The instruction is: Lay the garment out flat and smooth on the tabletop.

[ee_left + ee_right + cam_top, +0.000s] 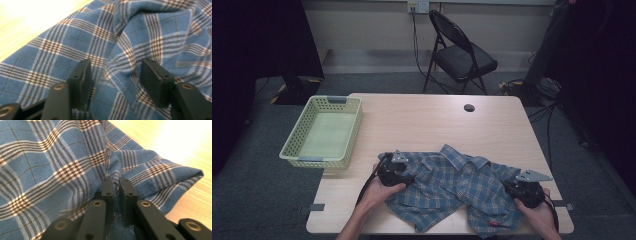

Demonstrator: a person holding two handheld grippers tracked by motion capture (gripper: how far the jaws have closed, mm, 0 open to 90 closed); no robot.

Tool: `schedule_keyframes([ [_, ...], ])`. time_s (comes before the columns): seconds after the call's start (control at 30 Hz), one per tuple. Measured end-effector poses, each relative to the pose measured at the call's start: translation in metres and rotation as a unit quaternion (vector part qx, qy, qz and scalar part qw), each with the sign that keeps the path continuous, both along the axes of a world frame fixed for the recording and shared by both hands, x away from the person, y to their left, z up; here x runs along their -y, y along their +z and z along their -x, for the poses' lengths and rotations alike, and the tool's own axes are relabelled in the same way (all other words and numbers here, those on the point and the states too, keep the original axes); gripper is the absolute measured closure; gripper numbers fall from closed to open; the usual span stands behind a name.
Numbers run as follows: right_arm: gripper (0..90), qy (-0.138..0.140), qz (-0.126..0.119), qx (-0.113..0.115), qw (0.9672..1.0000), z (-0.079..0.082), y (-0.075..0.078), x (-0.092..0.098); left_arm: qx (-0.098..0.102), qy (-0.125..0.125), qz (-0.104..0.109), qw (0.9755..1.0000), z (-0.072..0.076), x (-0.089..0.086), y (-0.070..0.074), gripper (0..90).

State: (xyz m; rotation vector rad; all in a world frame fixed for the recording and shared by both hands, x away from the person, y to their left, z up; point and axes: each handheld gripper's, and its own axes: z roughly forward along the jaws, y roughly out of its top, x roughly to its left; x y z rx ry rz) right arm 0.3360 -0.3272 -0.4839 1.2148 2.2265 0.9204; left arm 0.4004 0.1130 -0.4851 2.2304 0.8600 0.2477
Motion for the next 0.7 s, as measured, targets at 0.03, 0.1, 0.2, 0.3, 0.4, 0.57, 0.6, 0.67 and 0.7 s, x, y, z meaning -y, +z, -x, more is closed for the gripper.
schedule_keyframes([
  [0.03,84.0,0.000,0.000,0.000,1.0000,0.000,0.000,0.000,0.000,0.000,0.000,1.0000,0.000,0.000,0.000,41.5],
  [0.1,84.0,-0.001,0.000,-0.003,1.0000,-0.001,-0.001,0.000,0.007,-0.002,-0.005,1.0000,0.002,0.001,-0.001,46.1],
  [0.2,84.0,-0.001,0.001,-0.004,1.0000,-0.001,-0.001,0.000,0.017,-0.019,-0.026,0.9993,0.008,0.008,0.005,64.6],
  [0.3,83.9,-0.002,0.000,-0.004,1.0000,0.000,0.000,0.000,0.015,-0.021,-0.017,0.9995,0.009,0.004,0.012,79.2],
  [0.4,84.2,-0.004,-0.003,-0.001,1.0000,0.000,0.002,0.001,0.022,-0.014,0.026,0.9993,0.007,-0.008,0.024,81.7],
  [0.57,84.8,-0.028,-0.026,0.028,0.9989,0.001,0.015,0.012,0.055,0.006,0.092,0.9942,0.008,-0.029,0.046,82.5],
  [0.6,85.0,-0.037,-0.030,0.037,0.9982,0.002,0.018,0.015,0.074,0.023,0.110,0.9908,0.008,-0.038,0.054,82.6],
  [0.67,85.5,-0.056,-0.039,0.050,0.9965,0.002,0.026,0.022,0.087,0.037,0.113,0.9891,0.008,-0.046,0.058,82.7],
  [0.7,85.7,-0.064,-0.041,0.056,0.9955,0.002,0.030,0.026,0.086,0.038,0.118,0.9886,0.007,-0.050,0.058,82.7],
])
